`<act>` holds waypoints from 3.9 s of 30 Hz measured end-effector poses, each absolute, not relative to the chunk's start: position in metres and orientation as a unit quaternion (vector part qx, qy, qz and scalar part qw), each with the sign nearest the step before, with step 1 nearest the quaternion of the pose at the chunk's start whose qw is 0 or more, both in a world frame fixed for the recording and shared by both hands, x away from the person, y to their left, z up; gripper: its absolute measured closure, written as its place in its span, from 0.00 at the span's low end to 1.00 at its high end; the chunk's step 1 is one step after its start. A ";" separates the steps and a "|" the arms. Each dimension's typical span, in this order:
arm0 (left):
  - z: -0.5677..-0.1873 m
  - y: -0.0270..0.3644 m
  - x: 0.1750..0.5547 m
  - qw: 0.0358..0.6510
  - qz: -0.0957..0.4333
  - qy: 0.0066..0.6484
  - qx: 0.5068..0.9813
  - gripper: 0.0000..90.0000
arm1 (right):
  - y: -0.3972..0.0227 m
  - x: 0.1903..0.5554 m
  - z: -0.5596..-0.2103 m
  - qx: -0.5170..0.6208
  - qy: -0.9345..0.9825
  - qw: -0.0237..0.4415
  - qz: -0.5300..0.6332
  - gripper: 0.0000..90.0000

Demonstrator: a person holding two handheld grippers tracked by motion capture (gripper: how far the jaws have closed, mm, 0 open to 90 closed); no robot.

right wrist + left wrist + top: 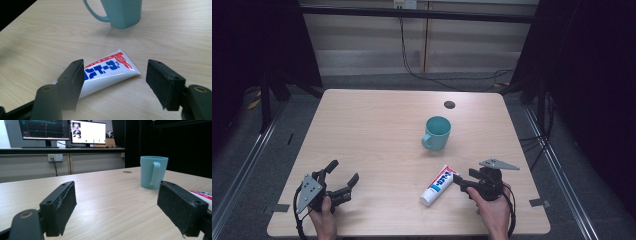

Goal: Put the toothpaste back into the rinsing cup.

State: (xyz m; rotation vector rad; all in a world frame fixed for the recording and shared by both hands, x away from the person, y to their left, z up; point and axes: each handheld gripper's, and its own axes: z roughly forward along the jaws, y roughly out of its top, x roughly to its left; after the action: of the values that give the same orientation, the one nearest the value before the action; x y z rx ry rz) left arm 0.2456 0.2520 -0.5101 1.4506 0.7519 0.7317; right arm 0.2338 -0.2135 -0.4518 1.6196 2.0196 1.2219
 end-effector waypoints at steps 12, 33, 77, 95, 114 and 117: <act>-0.510 0.252 0.246 0.625 0.319 0.327 0.633 0.17 | -0.202 0.258 -0.453 0.591 0.709 0.066 0.380 0.35; -0.510 0.252 0.245 0.625 0.320 0.331 0.631 0.17 | -0.185 0.278 -0.466 0.624 0.713 0.028 0.319 0.26; -0.510 0.254 0.245 0.627 0.324 0.336 0.624 0.17 | -0.143 0.301 -0.478 0.576 0.781 0.047 0.237 0.43; -0.510 0.253 0.246 0.627 0.318 0.333 0.628 0.17 | -0.131 0.299 -0.477 0.526 0.824 0.086 0.193 0.53; -0.510 0.253 0.246 0.625 0.321 0.333 0.628 0.17 | -0.157 0.296 -0.473 0.538 0.796 0.043 0.274 0.76; -0.510 0.253 0.246 0.626 0.319 0.333 0.629 0.17 | -0.159 0.294 -0.471 0.538 0.794 0.048 0.278 0.76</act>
State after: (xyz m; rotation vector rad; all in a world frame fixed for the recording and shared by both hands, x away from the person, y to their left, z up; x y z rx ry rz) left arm 0.2456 0.2527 -0.5103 1.4427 0.7639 0.7320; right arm 0.2944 -0.1594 -0.4706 1.6397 2.4220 0.8478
